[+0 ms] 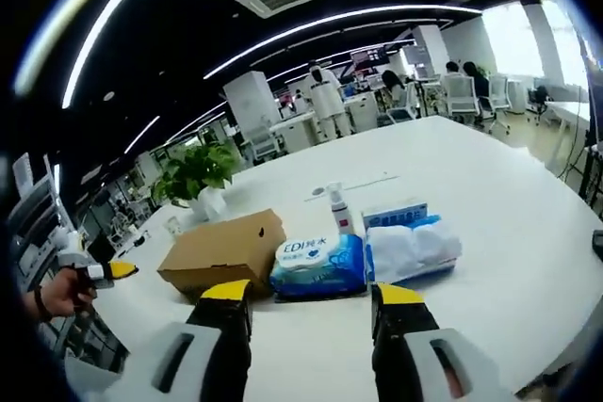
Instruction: Operate the shoe box by opening the lid, removing the specified soft item, and placing it in the target area until the item is outside and the box remains undamaged.
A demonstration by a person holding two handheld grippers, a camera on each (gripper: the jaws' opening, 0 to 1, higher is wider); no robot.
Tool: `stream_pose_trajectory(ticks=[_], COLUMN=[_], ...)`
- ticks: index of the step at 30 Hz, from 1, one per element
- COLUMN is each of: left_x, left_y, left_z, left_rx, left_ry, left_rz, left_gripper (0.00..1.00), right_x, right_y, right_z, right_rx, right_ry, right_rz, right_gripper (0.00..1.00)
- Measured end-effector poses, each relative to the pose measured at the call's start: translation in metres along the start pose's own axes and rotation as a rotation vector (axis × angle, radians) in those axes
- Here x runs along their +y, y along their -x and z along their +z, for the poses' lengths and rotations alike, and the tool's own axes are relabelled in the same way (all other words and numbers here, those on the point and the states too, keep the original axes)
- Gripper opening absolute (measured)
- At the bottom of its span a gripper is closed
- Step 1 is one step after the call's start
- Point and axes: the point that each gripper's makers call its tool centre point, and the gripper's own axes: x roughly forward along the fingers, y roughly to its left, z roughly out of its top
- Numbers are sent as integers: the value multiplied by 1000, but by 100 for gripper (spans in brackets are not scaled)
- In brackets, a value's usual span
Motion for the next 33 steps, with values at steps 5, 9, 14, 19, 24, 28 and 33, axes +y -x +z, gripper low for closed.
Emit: stream_pose_trajectory(ticks=[5, 9, 14, 19, 24, 28, 33], left_x=[-11, -24, -37, -34, -32, -29, -27], left_y=[14, 20, 21, 19, 17, 17, 19], left_z=[-20, -35, -44, -43, -43, -43, -45], left_rx=[36, 49, 58, 59, 55, 53, 57], left_ry=[-127, -169, -208, -207, -212, -214, -221], left_rz=[21, 21, 14, 17, 24, 30, 38], left_gripper=[48, 51, 53, 53, 53, 53, 54], right_x=[-14, -17, -19, -19, -19, -18, -18], right_y=[22, 32, 33, 34, 35, 33, 32], right_z=[-1, -4, -11, -16, -19, -20, -22], right_rx=[-7, -8, -4, 5, 7, 8, 15], right_ry=[40, 75, 81, 81, 82, 96, 115], right_rz=[-37, -49, -52, -49, -48, -46, -44], right_gripper=[50, 51, 51, 51, 51, 51, 51])
